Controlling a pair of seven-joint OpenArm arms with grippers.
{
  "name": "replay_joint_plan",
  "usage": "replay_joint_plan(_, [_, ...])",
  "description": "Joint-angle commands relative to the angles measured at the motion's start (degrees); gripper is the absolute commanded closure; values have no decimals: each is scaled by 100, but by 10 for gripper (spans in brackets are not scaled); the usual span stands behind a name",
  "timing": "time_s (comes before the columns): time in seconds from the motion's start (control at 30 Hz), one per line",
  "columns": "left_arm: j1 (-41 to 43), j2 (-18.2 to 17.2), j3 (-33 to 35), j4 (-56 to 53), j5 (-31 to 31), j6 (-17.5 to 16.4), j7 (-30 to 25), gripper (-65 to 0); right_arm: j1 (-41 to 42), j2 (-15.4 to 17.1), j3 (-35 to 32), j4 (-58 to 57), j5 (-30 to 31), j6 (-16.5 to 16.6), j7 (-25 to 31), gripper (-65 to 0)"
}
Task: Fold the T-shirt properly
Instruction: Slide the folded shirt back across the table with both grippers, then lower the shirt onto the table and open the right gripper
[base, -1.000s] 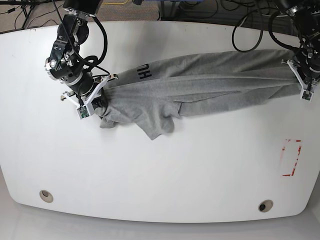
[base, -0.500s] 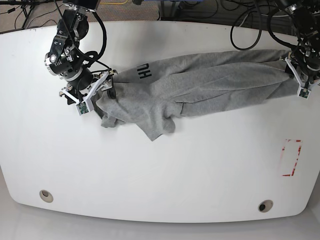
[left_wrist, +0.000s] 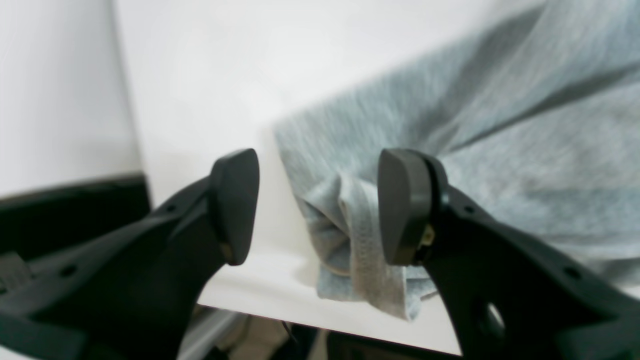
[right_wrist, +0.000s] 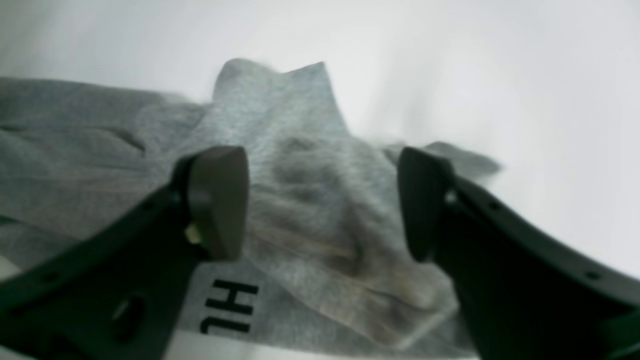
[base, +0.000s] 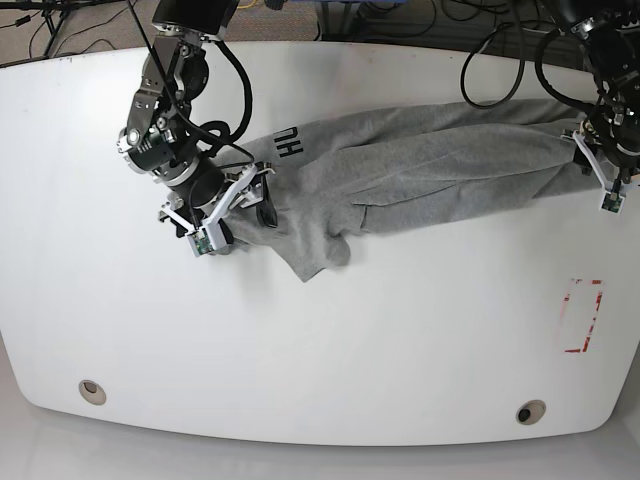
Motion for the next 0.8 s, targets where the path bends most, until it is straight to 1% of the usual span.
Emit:
replay_joint_plan(0.0, [-150, -108, -15, -314, -15, 32, -58, -339, 98, 48, -34, -435, 23, 8, 447, -285])
replay_joint_plan(0.1, [-211, -117, -15, -745, -15, 32, -75, -339, 98, 92, -17, -980, 23, -1, 878, -185])
replay_joint_plan(0.17, [-246, -117, -15, -1026, -7, 32, -207, -338, 98, 250, 1, -1367, 23, -1, 1177, -130])
replay_joint_plan(0.2, [-255, -117, -15, -1114, -7, 32, -286, -338, 98, 312, 1, -1507, 23, -1, 1282, -119])
replay_joint_plan(0.37, [-264, -126, 3, -1659, 2, 32, -673, -338, 98, 672, 54, -2246, 49, -1, 1862, -124])
replay_joint_plan(0.5, [-334, -161, 188, -1993, 2, 32, -937, -338, 107, 927, 335, -2694, 67, -1, 2214, -124])
replay_joint_plan(0.6, [-431, -249, 487, -2134, 2, 32, -981, -338, 107, 1050, 634, -2809, 67, -1, 2284, -124])
replay_joint_plan(0.77, [-633, -249, 847, -2230, 2, 32, -981, -338, 98, 1226, 1074, -2940, 67, -1, 2302, -124])
